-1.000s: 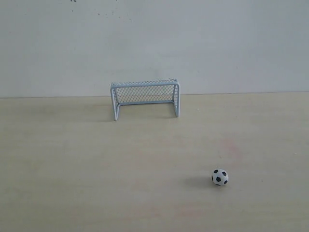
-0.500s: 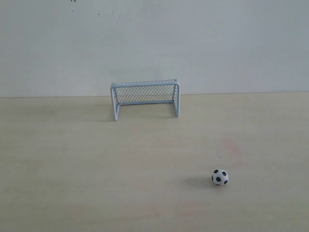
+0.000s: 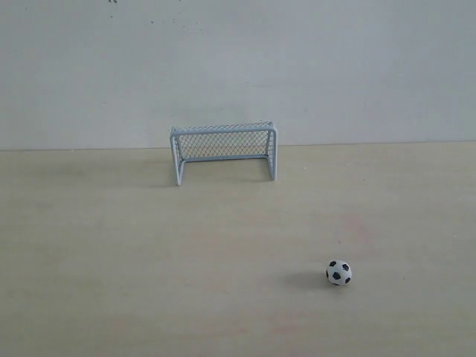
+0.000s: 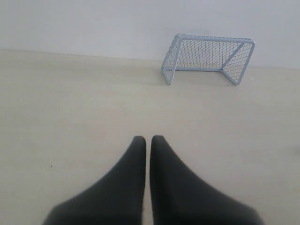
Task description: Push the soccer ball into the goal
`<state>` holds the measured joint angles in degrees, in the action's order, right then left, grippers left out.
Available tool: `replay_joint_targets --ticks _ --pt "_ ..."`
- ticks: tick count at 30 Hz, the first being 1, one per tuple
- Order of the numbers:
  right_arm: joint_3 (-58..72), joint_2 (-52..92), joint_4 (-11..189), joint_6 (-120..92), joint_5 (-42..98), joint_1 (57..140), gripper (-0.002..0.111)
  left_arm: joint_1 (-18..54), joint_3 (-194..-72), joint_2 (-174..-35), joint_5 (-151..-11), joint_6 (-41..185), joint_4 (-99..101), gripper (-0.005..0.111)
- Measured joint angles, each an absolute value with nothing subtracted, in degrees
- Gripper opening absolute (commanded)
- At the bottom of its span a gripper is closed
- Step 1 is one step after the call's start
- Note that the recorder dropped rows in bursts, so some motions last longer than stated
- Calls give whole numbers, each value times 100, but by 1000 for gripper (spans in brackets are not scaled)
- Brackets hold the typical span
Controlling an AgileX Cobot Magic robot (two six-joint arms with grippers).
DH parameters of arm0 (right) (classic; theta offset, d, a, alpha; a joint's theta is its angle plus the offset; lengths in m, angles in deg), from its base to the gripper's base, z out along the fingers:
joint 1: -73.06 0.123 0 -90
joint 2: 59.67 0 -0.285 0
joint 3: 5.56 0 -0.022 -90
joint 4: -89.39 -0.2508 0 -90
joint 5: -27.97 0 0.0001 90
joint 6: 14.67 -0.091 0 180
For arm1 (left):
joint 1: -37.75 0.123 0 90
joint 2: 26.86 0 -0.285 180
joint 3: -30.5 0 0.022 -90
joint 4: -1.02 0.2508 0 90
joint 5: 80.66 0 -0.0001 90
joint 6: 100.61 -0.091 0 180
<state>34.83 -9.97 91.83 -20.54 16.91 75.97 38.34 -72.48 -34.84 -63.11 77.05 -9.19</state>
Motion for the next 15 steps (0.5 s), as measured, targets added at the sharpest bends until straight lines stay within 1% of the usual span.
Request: replay_joint_targets --ticks 5,15 --pt "2256 58 9187 -1288 218 7597 0 3834 -7248 -3484 -6311 7705 -919 4" --pt "306 2586 9225 -709 -1929 7597 0 3834 -7248 -3484 -6311 7705 -919 4"
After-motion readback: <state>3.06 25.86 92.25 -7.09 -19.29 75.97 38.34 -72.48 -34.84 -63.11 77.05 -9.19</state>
